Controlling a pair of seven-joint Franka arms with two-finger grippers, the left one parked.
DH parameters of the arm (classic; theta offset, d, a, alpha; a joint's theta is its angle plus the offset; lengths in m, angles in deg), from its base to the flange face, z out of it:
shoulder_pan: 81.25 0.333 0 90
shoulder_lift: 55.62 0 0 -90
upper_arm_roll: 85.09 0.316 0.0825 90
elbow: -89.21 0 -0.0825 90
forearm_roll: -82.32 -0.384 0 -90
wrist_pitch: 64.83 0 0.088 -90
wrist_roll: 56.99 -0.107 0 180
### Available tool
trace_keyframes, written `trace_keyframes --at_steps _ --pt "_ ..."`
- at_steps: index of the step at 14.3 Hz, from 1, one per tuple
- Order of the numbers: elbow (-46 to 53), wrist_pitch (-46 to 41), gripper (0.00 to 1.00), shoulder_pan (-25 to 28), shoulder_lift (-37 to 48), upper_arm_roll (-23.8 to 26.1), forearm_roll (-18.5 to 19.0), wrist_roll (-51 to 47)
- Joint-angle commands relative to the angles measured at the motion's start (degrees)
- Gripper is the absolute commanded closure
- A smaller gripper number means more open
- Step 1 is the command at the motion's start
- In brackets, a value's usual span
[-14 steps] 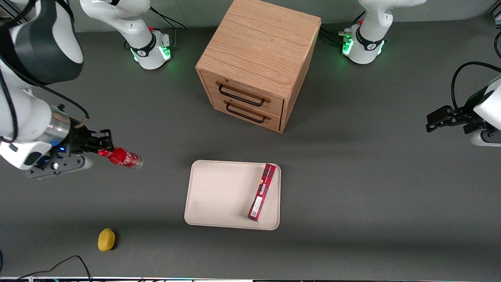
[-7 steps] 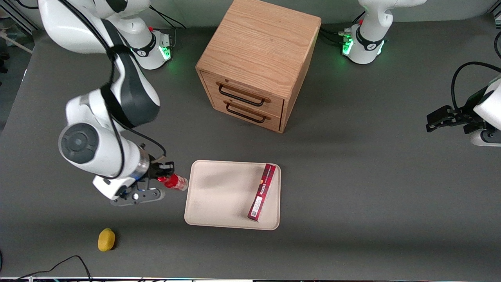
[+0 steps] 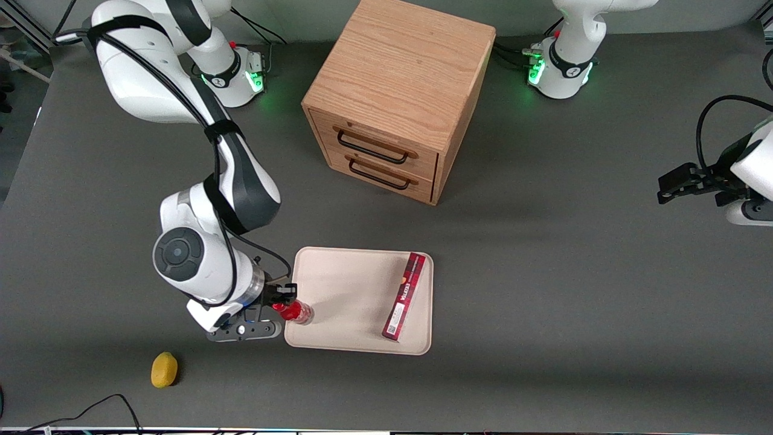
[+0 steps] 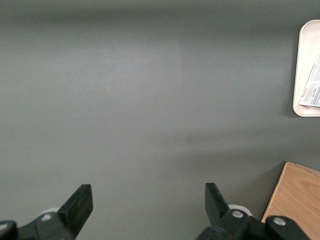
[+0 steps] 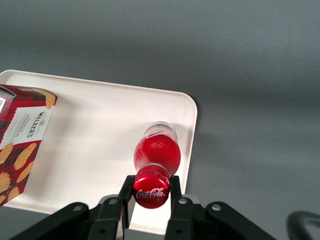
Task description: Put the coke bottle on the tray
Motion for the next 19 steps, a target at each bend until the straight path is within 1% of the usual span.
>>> trace_keyframes --at_steps 1,3,4,5,6,7,8,9,10,14,17,18,19 --pt "3.0 0.3 1.0 1.5 -2.1 -0.9 2.0 -2.4" --pt "2.9 2.2 0.98 2.2 -2.8 -0.9 3.4 -3.5" --pt "2.9 2.4 0.61 2.3 -2.9 -0.9 4.1 -4.0" --pt "2.8 2.4 0.49 2.3 -2.9 -0.9 4.2 -4.0" --pt "2.7 2.4 0.3 2.2 -2.9 -0.9 4.2 -3.9" --pt "2.7 2.5 0.07 2.1 -2.9 -0.9 4.2 -3.9" --pt "2.6 2.4 0.0 1.8 -2.5 -0.9 4.2 -4.0" --pt "1.2 2.3 0.0 1.4 -1.6 -0.8 4.1 -4.1" --pt "-2.5 2.2 0.0 1.0 1.2 -0.8 4.0 -4.1" --pt "-23.8 2.4 0.0 -1.5 19.4 -0.4 3.5 -4.1" --pt "-38.3 2.2 0.0 -5.4 33.9 0.4 3.2 -2.5" --pt "-42.9 1.3 0.0 -6.9 39.2 0.4 2.9 0.3" --pt "-45.8 -1.0 0.0 -7.8 43.4 0.3 1.7 4.8"
